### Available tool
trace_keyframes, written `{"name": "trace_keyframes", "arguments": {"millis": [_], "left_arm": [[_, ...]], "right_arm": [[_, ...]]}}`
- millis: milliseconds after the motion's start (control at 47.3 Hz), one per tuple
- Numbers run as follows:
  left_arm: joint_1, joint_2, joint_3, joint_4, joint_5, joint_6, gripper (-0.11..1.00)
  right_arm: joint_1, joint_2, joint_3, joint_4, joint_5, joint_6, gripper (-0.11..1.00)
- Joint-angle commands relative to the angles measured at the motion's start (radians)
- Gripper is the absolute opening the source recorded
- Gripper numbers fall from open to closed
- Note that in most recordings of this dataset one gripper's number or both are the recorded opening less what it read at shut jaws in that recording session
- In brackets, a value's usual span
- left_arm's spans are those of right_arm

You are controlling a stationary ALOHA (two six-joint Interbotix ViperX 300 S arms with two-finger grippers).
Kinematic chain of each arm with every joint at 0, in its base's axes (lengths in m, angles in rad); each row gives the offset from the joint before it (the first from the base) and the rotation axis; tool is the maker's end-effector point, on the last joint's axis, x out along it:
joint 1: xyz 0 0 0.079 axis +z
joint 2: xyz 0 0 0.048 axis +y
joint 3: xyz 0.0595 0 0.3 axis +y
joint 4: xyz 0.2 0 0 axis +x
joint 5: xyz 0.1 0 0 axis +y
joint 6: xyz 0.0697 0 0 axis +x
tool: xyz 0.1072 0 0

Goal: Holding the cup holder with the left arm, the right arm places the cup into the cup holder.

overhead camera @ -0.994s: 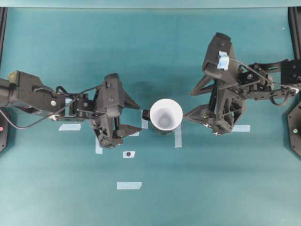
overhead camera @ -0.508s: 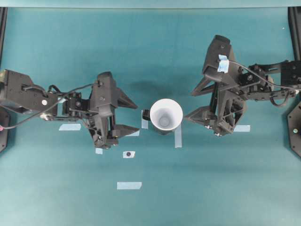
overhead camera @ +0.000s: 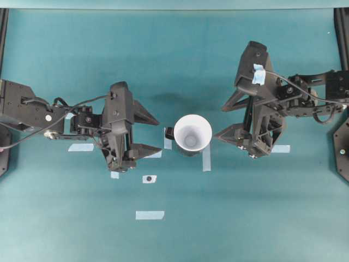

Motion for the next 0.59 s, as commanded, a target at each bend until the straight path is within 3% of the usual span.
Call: {"name": "trace_keyframes", "arguments": {"millis": [0, 571], "left_arm": [[-0.003, -0.026, -0.011, 0.005, -0.003, 0.002, 0.88], [-0.003, -0.026, -0.011, 0.003, 0.015, 0.000, 0.88]], "right_arm": [[0.003, -0.015, -0.011, -0.002, -0.009, -0.011, 0.93], [0.003, -0.015, -0.005, -0.002, -0.028, -0.009, 0.93]]}}
